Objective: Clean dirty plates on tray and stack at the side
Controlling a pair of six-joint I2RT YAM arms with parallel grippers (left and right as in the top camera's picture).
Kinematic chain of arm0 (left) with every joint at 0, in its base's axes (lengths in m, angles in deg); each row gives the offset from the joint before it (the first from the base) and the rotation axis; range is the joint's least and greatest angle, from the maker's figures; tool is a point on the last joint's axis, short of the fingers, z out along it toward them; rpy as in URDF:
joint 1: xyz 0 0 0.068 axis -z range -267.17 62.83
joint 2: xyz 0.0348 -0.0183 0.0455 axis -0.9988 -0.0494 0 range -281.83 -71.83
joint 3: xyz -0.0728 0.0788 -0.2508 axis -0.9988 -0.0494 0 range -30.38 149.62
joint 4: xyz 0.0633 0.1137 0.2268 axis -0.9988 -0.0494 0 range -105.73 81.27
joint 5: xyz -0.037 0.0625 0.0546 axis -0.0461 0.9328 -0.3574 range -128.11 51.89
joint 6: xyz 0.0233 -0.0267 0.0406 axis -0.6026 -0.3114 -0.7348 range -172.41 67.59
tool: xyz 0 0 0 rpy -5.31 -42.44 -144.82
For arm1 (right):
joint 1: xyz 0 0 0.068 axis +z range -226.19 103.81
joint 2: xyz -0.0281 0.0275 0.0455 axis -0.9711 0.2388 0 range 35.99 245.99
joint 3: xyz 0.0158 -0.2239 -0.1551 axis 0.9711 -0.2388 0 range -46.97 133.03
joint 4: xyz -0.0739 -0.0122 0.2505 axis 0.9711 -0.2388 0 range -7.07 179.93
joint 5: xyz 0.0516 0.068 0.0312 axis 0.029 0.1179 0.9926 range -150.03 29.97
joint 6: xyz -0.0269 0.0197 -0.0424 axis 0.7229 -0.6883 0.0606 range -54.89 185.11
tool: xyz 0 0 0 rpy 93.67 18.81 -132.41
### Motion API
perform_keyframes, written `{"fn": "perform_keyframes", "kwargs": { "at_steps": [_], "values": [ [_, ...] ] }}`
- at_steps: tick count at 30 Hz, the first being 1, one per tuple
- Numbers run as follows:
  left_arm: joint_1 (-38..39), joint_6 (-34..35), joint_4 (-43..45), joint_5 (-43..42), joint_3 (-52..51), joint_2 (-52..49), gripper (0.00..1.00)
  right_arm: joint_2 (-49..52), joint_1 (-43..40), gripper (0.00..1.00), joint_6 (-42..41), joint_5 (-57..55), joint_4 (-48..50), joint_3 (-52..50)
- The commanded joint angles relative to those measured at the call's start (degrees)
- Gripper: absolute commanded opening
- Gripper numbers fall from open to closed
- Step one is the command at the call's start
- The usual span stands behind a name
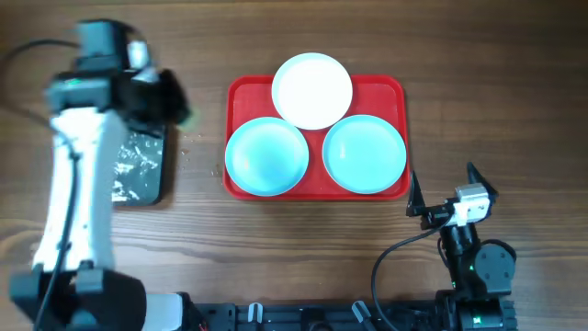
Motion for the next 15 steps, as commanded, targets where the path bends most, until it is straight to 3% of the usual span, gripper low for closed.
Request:
{"fn": "perform_keyframes", "kwargs": {
  "at_steps": [1, 5, 7, 12, 13, 14, 15],
  "values": [
    [12.11, -4.68, 1.90, -3.34, -6.21, -4.35, 0.04, -0.28, -0.28, 1.00, -4.39, 8.20, 6.21, -0.07],
    [19.50, -0.11, 6.97, -0.33, -10.40, -9.27, 0.04, -0.28, -0.28, 1.00, -11.10, 20.50, 25.77, 0.11],
    [21.51, -0.15, 9.92, -0.31, -11.34, -11.69, 0.04, 0.04, -0.28, 1.00, -12.24, 20.46, 27.61, 4.04],
    [23.04, -0.17, 11.56, 1.84, -11.43, -18.38, 0.05, 17.81, -0.28, 1.00, -3.50, 19.37, -1.70, 33.48],
    [23.04, -0.15, 11.67, 1.84, -11.43, -19.87, 0.20, 27.63, -0.28, 1.00, -3.21, 19.39, -11.82, 44.46],
    [23.04, -0.17, 11.65, 1.84, -11.43, -20.37, 0.48, 31.98, -0.28, 1.00, -3.32, 19.50, -14.95, 48.68],
    [23.04, -0.15, 11.67, 1.81, -11.43, -21.00, 0.52, 39.60, -0.28, 1.00, -3.74, 24.68, -17.70, 53.96]
  ]
}}
